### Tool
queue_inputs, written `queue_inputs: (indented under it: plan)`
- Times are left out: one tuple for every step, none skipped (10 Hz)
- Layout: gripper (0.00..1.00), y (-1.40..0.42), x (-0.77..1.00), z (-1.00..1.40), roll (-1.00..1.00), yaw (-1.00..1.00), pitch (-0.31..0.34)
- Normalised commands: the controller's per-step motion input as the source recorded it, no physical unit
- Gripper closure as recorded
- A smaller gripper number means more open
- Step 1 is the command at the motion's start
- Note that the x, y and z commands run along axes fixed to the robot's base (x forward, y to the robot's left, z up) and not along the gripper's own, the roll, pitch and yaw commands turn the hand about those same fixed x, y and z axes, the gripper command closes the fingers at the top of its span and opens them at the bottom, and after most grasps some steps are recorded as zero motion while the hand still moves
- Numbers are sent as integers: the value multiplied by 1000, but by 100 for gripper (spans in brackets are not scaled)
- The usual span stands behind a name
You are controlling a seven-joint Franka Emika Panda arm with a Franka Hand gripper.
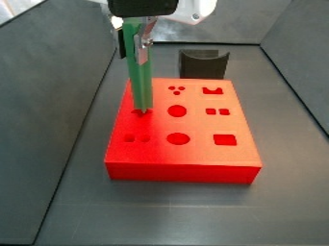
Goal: Pick up the star object. Move up. Place the star object on the fixture. Regrasp the star object. Move to above the board. Insert the star object.
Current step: Insert the star object.
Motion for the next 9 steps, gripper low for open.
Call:
queue_inputs:
  plan:
    - [100, -11, 0, -183, 0, -6, 0]
    - [100, -40, 0, -203, 6, -14, 0]
    - [100, -51, 0, -143, 0, -14, 0]
    - [100, -91, 0, -57, 0, -11, 0]
    - [100, -100, 0, -3, 0, -20, 0]
    - [100, -100, 0, 0, 0, -40, 0]
    - [100, -100, 0, 0, 0, -100, 0]
    - [100, -43, 0, 0, 0, -131, 0]
    - [100, 0, 0, 0, 0, -231, 0]
